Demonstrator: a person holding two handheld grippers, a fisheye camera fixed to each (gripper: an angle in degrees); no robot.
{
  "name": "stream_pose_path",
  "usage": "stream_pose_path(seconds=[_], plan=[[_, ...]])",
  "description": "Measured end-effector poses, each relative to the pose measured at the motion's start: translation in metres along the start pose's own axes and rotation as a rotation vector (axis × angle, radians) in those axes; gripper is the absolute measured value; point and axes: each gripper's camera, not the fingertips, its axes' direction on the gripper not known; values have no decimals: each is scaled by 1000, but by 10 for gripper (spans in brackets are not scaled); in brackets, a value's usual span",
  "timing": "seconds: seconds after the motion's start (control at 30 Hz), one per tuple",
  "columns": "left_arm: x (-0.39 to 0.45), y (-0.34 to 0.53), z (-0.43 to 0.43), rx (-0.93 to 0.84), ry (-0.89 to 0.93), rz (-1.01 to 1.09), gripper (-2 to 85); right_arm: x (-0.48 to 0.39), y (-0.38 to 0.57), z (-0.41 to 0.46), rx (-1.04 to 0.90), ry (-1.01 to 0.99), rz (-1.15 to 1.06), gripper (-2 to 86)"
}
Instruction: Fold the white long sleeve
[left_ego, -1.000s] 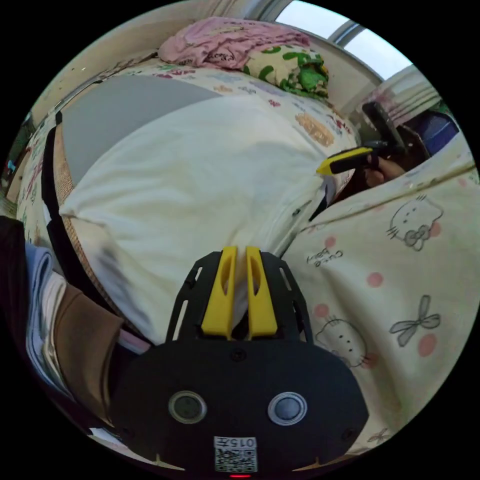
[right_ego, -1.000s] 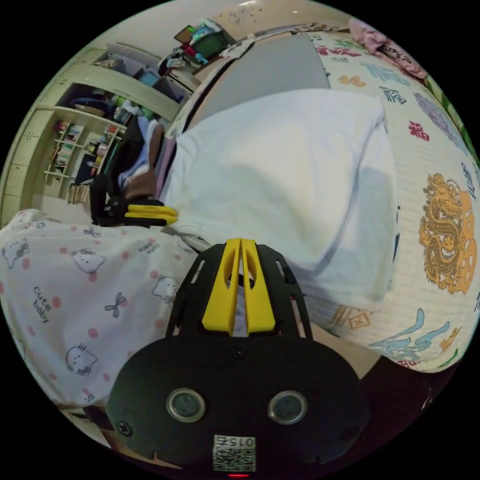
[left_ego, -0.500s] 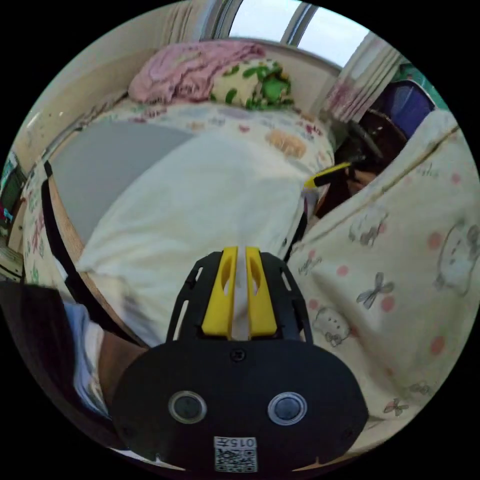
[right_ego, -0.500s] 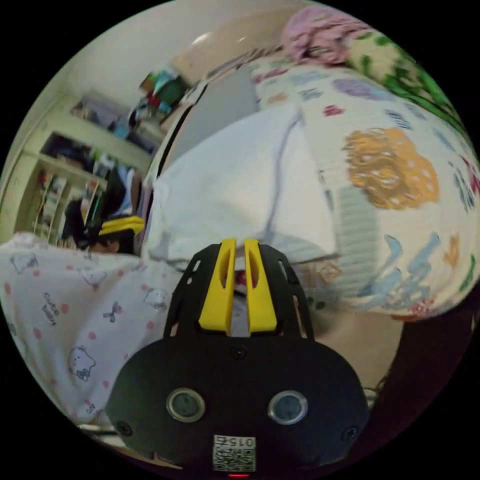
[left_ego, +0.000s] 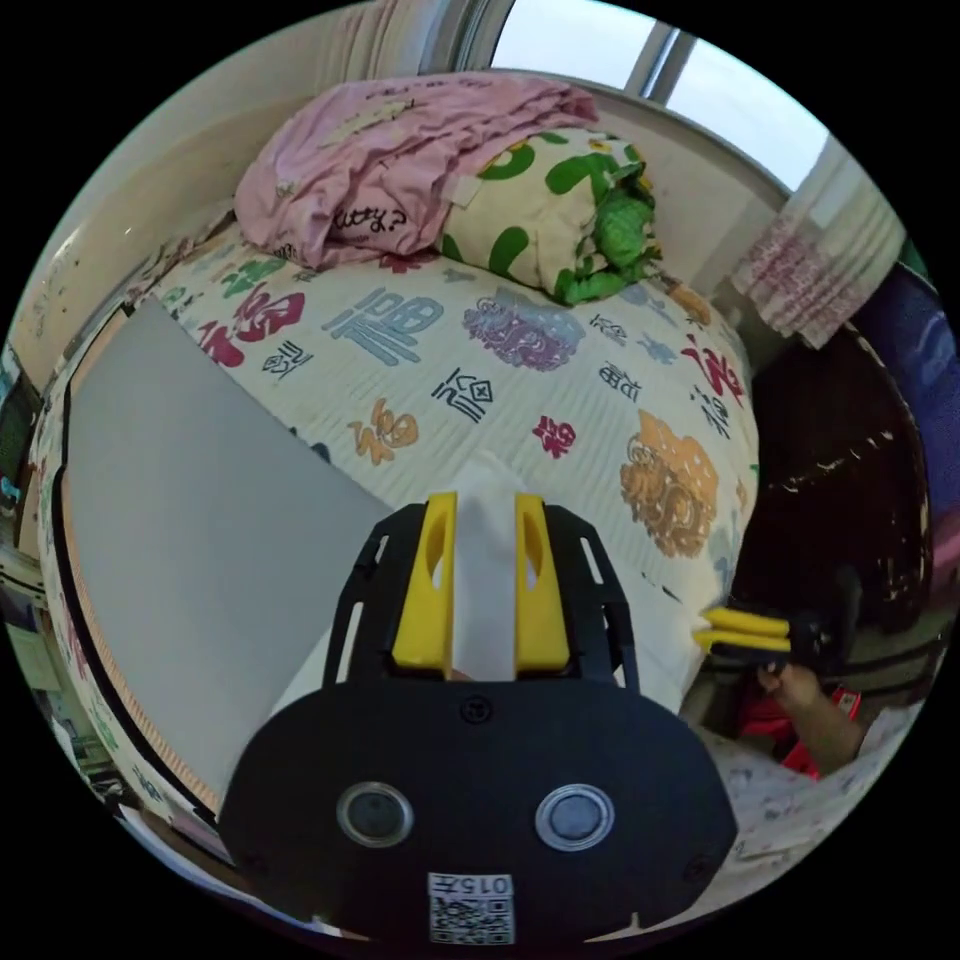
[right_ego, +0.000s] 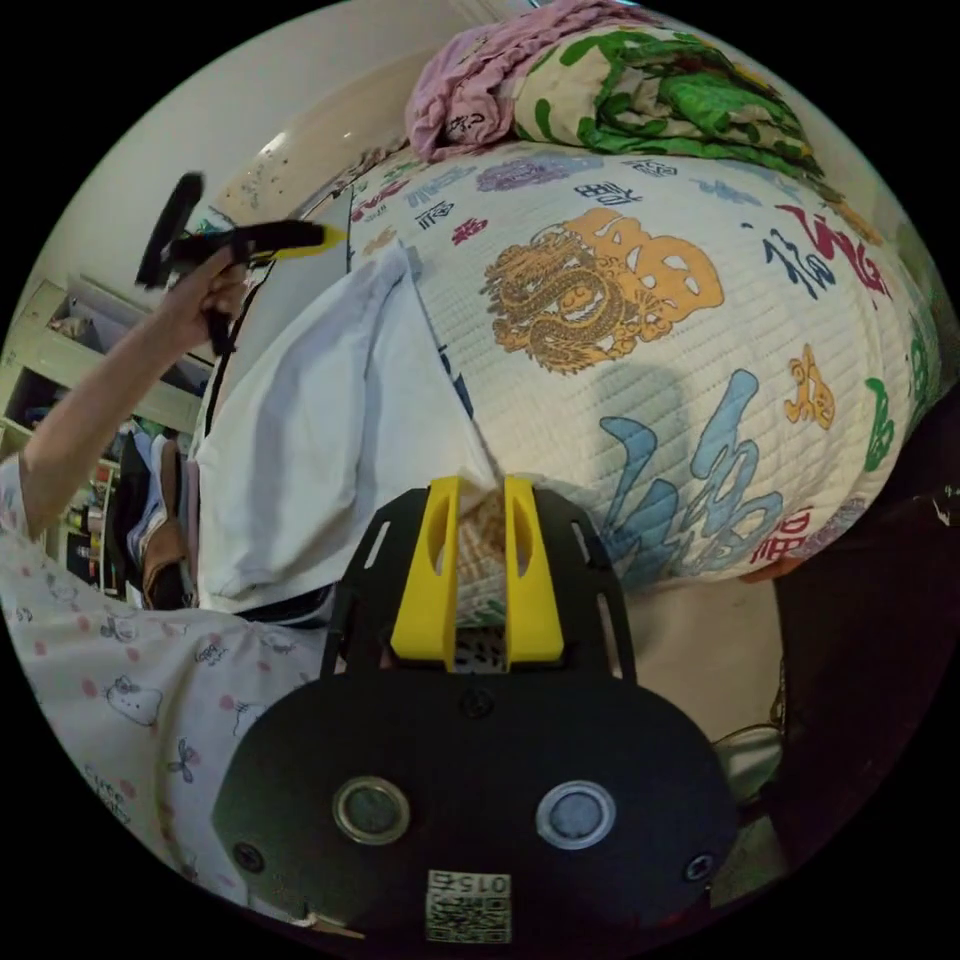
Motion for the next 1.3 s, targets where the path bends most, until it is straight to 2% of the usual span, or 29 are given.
stream_pose_path(seconds=[0.07,0.2,0.33,0.43,0.53,0.6,0.67,0.83,0.93,1.07,1.2,1.3], plan=[[7,-21,24,-50,-30,-42,91,10,8,-3,-15,-90,-32,32],[15,-39,79,-211,-114,-85,78,30,24,-14,12,-150,17,14],[19,-35,82,-181,-105,-75,29,45,49,-45,106,-185,68,7],[13,-34,65,-76,-29,-93,15,60,63,-80,193,-197,96,5],[9,-30,29,114,114,-87,10,67,74,-128,311,-168,75,4],[3,-22,-6,254,208,-106,9,62,83,-159,379,-183,-12,4],[-5,-5,-33,360,281,-107,9,46,98,-194,393,-269,-200,4],[-56,99,-83,565,425,-70,9,-22,133,-197,243,-527,-562,4],[-111,187,-76,570,430,-97,9,-69,146,-131,80,-700,-673,4],[-188,315,-43,506,384,-246,8,-147,172,-24,-116,-848,-800,4],[-220,393,4,398,230,-353,7,-196,189,53,-279,-859,-846,4],[-221,425,34,384,178,-400,7,-230,211,107,-419,-700,-959,5]])
